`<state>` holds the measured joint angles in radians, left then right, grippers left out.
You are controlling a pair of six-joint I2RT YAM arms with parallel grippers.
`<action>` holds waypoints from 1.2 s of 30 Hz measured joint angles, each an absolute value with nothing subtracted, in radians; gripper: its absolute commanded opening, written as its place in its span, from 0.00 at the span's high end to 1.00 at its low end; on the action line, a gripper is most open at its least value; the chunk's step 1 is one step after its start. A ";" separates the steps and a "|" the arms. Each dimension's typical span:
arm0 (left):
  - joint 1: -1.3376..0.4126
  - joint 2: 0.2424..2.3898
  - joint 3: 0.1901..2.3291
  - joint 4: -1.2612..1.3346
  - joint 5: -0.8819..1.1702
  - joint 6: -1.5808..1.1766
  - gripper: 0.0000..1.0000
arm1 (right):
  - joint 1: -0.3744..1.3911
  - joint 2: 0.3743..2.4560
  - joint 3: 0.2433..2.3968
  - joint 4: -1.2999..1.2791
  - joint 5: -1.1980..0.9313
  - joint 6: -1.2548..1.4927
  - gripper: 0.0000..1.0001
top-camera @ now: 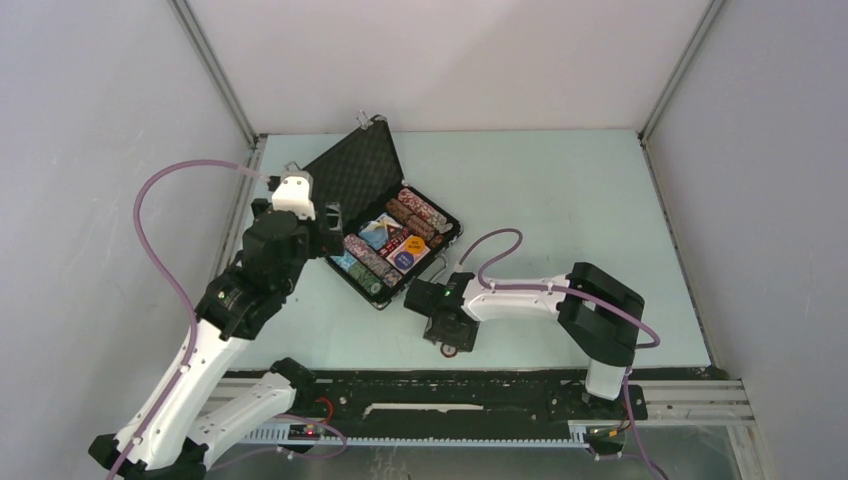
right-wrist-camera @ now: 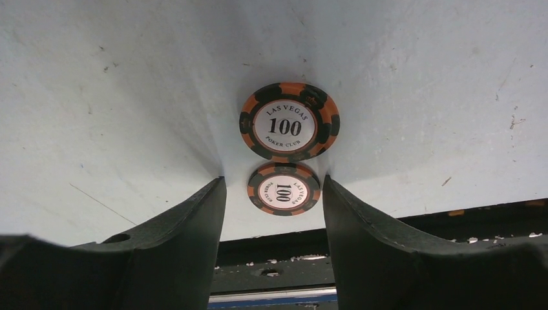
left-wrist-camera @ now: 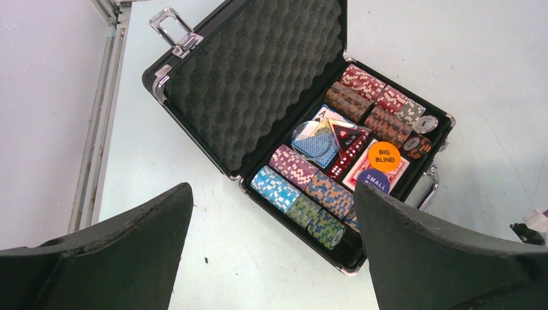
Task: Pack up texas hold em set
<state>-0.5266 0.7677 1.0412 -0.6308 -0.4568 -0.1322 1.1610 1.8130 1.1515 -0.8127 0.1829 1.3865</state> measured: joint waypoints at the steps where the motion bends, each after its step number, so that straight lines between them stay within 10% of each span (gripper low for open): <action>1: -0.527 0.770 1.041 -0.631 -0.457 -0.132 0.00 | 1.161 1.812 1.150 -0.812 0.181 1.387 0.35; 36: -0.527 0.779 1.041 -0.631 -0.434 -0.132 0.00 | 1.196 1.797 1.169 -0.834 0.191 1.441 0.61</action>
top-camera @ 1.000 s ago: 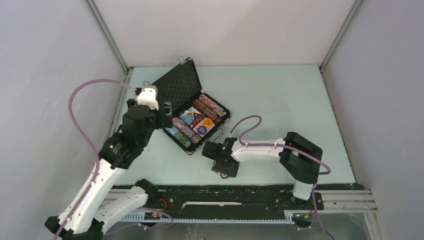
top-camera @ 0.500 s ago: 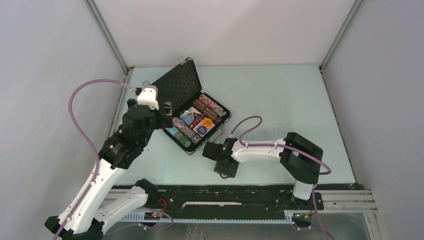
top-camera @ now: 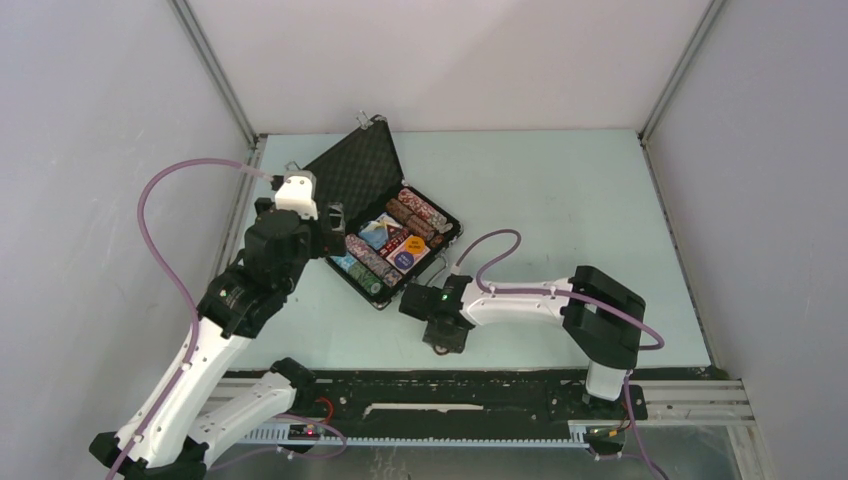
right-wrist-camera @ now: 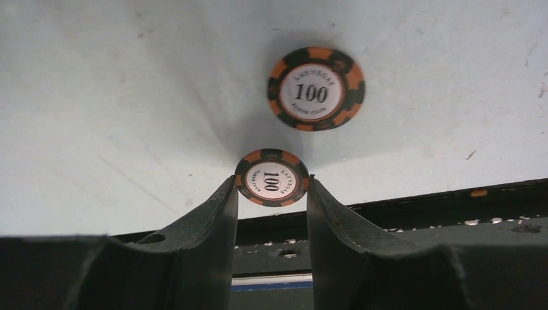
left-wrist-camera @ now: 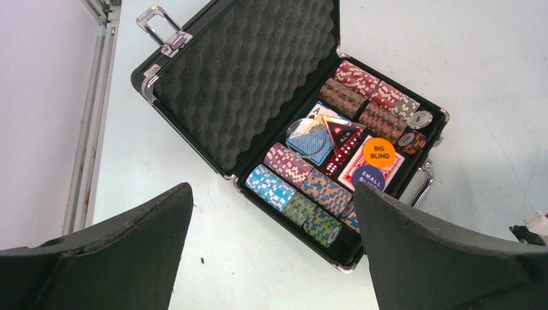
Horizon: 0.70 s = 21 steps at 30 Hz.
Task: Pack up texas hold em set
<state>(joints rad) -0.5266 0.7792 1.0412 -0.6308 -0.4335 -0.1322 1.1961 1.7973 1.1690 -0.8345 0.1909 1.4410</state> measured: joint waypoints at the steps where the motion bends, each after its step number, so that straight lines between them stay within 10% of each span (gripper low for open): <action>1: -0.527 0.779 1.041 -0.631 -0.434 -0.132 0.00 | 1.200 1.797 1.180 -0.835 0.195 1.441 0.60; 21: -0.527 0.782 1.041 -0.628 -0.430 -0.132 0.00 | 1.130 1.740 1.221 -0.859 0.261 1.293 0.45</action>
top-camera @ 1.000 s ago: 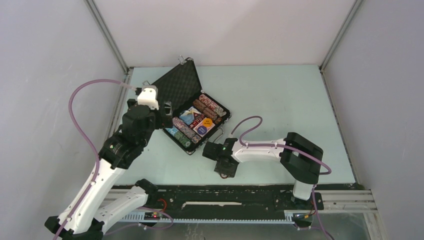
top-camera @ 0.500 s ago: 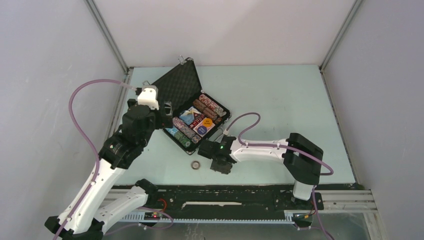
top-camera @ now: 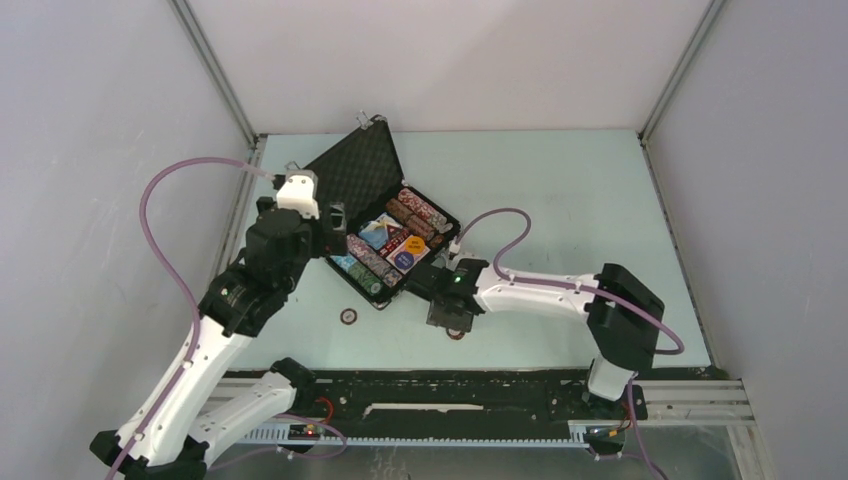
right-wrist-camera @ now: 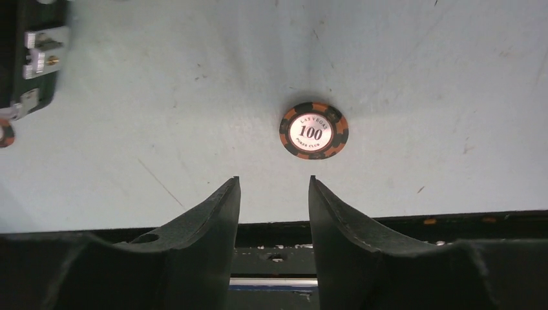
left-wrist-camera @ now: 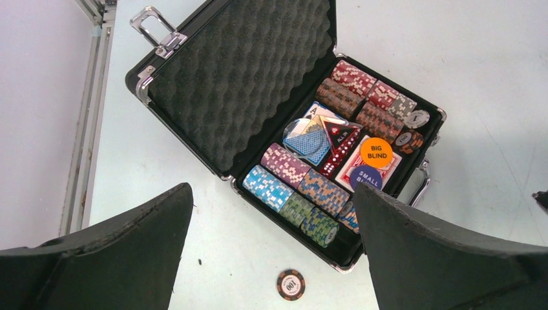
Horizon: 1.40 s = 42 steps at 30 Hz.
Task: Pack up texas hold em set
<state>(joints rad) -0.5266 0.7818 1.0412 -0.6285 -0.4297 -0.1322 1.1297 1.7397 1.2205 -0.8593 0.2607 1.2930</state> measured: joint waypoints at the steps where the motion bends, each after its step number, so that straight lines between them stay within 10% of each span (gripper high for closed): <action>1: -0.527 0.786 1.041 -0.627 -0.427 -0.132 0.00 | 1.124 1.724 1.221 -0.857 0.264 1.256 0.43; 16: -0.527 0.847 1.012 -0.700 -0.278 -0.313 0.00 | 0.847 1.153 1.032 -0.817 0.360 0.697 0.08; 33: -0.523 0.998 0.627 -0.761 -0.202 -0.834 0.01 | 0.433 0.841 0.851 -0.691 0.063 0.361 0.00; 42: -0.455 1.122 0.598 -0.648 -0.166 -0.873 0.20 | 0.354 0.793 0.820 -0.650 -0.041 0.348 0.01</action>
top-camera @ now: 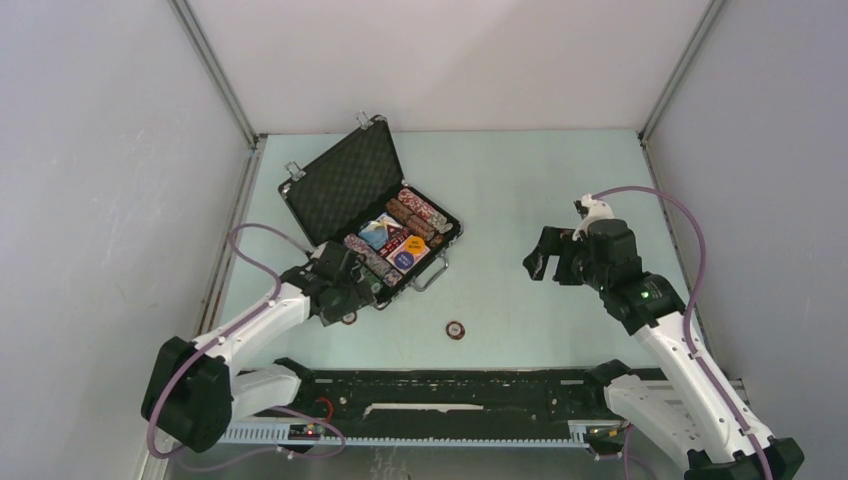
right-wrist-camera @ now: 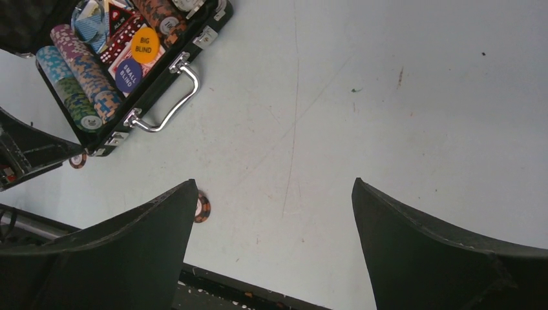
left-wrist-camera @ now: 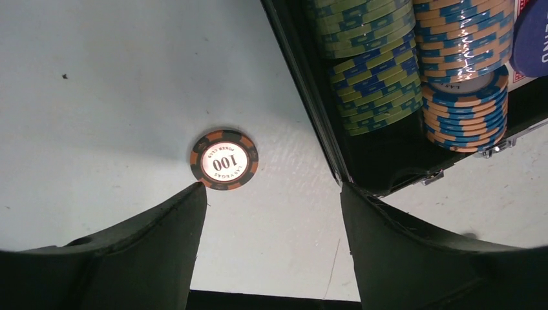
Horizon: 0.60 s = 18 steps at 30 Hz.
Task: Pack up texas hold em set
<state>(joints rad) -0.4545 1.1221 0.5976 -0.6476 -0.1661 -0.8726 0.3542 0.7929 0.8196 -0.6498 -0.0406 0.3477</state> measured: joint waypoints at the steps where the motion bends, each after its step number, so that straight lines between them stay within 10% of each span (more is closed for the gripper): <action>1: -0.450 1.124 0.596 -0.644 -0.157 -0.879 0.21 | 0.352 0.793 0.820 -0.647 -0.046 0.347 0.01; 11: -0.424 0.972 0.517 -0.678 -0.242 -0.913 0.10 | 0.334 0.793 0.805 -0.629 -0.083 0.347 0.03; 18: -0.423 0.995 0.514 -0.655 -0.258 -0.917 0.19 | 0.323 0.801 0.805 -0.616 -0.099 0.347 0.04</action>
